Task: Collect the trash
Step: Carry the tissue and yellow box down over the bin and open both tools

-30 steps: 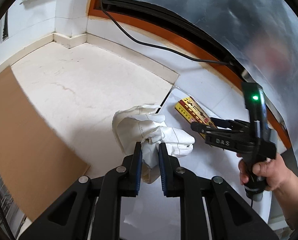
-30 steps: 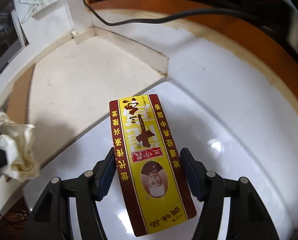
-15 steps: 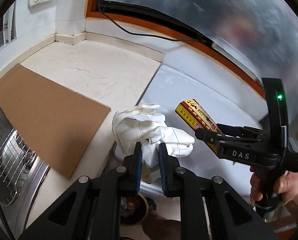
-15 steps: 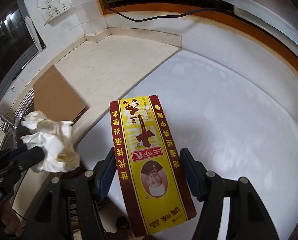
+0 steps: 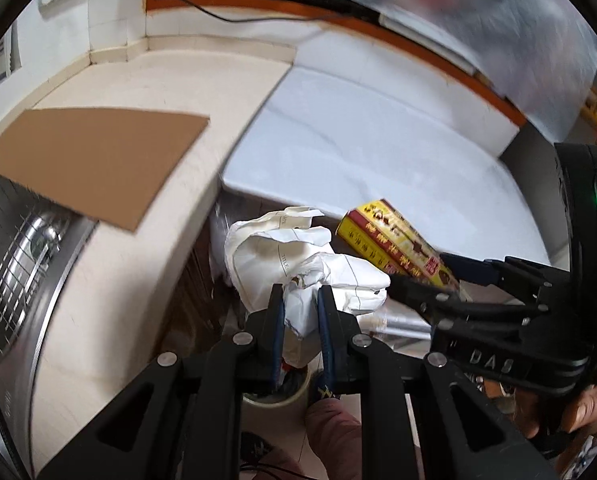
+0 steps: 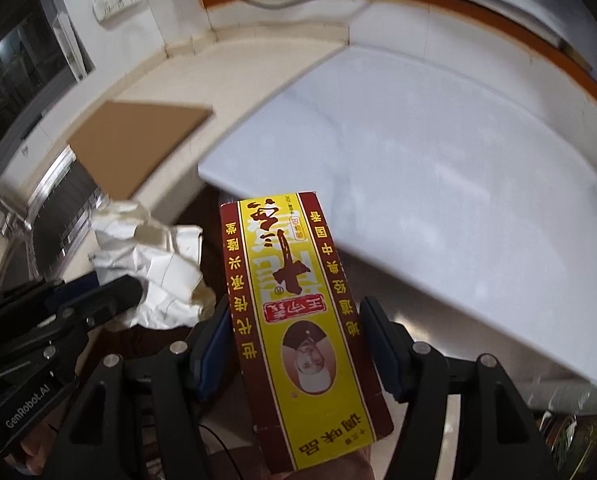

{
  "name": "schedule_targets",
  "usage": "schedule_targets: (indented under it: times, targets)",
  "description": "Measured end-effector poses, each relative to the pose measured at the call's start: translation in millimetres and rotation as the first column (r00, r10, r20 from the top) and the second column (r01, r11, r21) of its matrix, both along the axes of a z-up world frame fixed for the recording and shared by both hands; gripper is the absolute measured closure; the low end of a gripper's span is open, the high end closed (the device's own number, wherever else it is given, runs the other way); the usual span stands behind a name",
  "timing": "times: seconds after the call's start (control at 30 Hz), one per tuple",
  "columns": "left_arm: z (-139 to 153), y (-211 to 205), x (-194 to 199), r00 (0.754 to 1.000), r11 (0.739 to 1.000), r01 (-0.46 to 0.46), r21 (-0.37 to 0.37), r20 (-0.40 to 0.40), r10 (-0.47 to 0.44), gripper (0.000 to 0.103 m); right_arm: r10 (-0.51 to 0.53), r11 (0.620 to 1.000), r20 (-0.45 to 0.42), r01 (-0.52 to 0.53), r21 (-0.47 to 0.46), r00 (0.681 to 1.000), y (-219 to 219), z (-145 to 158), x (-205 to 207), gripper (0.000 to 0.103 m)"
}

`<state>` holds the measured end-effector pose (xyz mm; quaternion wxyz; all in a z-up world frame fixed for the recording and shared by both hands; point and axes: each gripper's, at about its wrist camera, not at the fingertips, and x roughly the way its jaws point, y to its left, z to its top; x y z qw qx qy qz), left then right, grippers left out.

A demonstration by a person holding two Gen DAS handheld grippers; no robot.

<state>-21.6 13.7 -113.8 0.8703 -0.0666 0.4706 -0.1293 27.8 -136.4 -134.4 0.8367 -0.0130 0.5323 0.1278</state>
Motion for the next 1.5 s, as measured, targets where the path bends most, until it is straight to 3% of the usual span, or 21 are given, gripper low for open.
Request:
schedule_targets:
  times: [0.23,0.4,0.8,0.93,1.1,1.13,1.2,1.27,1.37,1.5]
  targets:
    - [-42.3,-11.7,-16.4,0.998,0.999,-0.02,0.049,-0.059,0.023,0.089,0.007,0.999,-0.064,-0.01,-0.052,0.998,-6.1,-50.1,-22.7,0.04]
    - [-81.7,-17.5,-21.4,0.992,0.997,-0.074,0.036,-0.105,0.077,0.089,0.045,0.996,-0.111,-0.053,-0.069,0.993,-10.4,-96.4,-25.8,0.04]
    - [-226.9,-36.1,-8.4,0.95,0.986,-0.163,0.037,-0.264,0.167,0.089,0.075,0.995,-0.266,-0.09,-0.042,0.961,-14.6,-248.1,-10.0,0.04]
    - [-272.1,-36.2,10.1,0.941,0.983,-0.172,0.065,-0.284,0.184,0.089,0.078,0.996,-0.293,-0.089,-0.025,0.953,-11.9,-294.6,-0.7,0.04]
    - [-305.9,-26.6,26.9,0.936,0.978,-0.186,0.095,-0.285,0.206,0.088,0.076,0.997,-0.332,-0.071,0.027,0.94,-4.8,-346.8,14.0,0.039]
    - [-312.2,-24.3,29.8,0.936,0.977,-0.184,0.107,-0.283,0.208,0.084,0.079,0.997,-0.338,-0.066,0.05,0.938,-3.3,-355.0,17.2,0.038]
    - [-323.0,-23.7,29.0,0.937,0.979,-0.172,0.109,-0.287,0.197,0.067,0.081,0.995,-0.349,-0.058,0.077,0.934,-0.8,-367.6,22.6,0.037]
    - [-330.2,-19.3,29.1,0.937,0.979,-0.162,0.122,-0.291,0.192,0.033,0.088,0.993,-0.366,-0.054,0.101,0.927,1.0,-378.4,25.4,0.037]
    - [-334.2,-13.7,26.0,0.942,0.979,-0.156,0.134,-0.279,0.188,0.017,0.103,0.992,-0.379,-0.07,0.101,0.919,1.2,-387.8,21.1,0.035]
    - [-335.8,-8.8,20.3,0.942,0.975,-0.165,0.151,-0.268,0.201,0.009,0.1,0.992,-0.392,-0.061,0.111,0.914,0.4,-391.0,16.5,0.025]
